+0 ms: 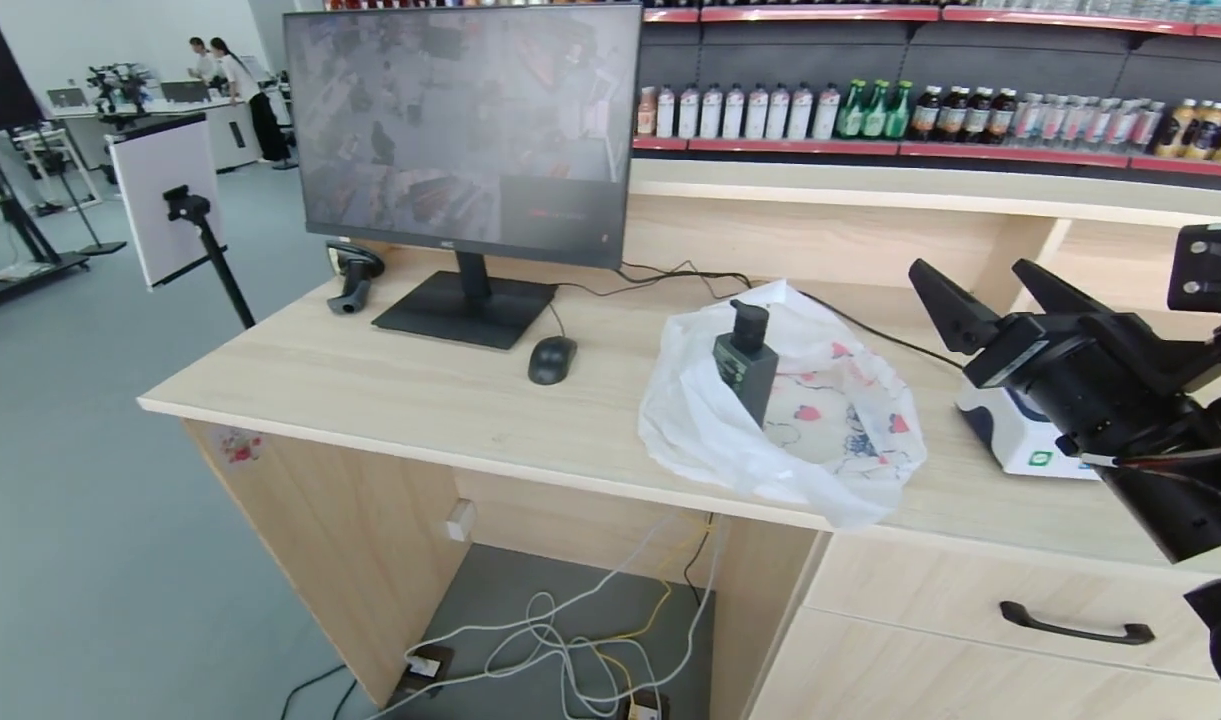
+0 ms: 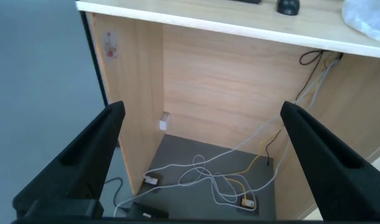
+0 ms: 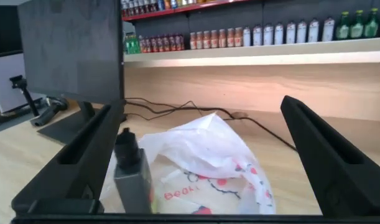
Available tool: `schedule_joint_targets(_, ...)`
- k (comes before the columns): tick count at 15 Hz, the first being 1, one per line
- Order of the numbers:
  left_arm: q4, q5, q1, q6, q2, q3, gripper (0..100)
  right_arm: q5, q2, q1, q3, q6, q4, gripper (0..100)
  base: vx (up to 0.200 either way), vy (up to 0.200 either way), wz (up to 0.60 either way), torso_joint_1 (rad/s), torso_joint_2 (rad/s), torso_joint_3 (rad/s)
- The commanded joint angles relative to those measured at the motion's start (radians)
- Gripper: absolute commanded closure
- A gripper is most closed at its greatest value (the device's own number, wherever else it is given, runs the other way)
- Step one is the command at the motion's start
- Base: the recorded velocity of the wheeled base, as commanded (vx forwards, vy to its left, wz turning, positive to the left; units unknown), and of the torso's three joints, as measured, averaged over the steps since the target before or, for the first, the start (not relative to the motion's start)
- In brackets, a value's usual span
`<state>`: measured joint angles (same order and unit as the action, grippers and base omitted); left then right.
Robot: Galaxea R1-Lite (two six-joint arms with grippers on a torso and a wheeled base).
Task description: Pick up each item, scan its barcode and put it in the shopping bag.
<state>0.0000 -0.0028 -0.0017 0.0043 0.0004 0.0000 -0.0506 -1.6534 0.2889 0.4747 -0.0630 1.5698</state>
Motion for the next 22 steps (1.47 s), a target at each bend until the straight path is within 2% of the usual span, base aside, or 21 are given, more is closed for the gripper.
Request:
schedule_joint_targets(1,0.0,0.001,0.0,0.0,0.0,0.0,0,0.0,0.012,0.001,-0.001,0.002,0.001,0,0.0,0.0,-0.6,0.012,0.0,0.002)
schedule_joint_targets(7,0.0,0.001,0.0,-0.004,0.0,0.0,0,0.0,0.027,-0.001,-0.018,0.002,0.001,0,0.0,-0.033,-0.6,0.001,0.0,0.003)
schedule_joint_targets(17,0.0,0.001,0.0,-0.007,0.0,0.0,0,0.002,0.006,0.001,-0.027,0.011,0.001,0,0.0,-0.2,0.0,0.001,0.0,0.001)
schedule_joint_targets(22,0.0,0.001,0.0,-0.009,0.0,0.0,0,0.0,-0.002,-0.001,-0.028,0.011,0.001,0,0.0,-0.2,0.6,0.0,0.0,0.001)
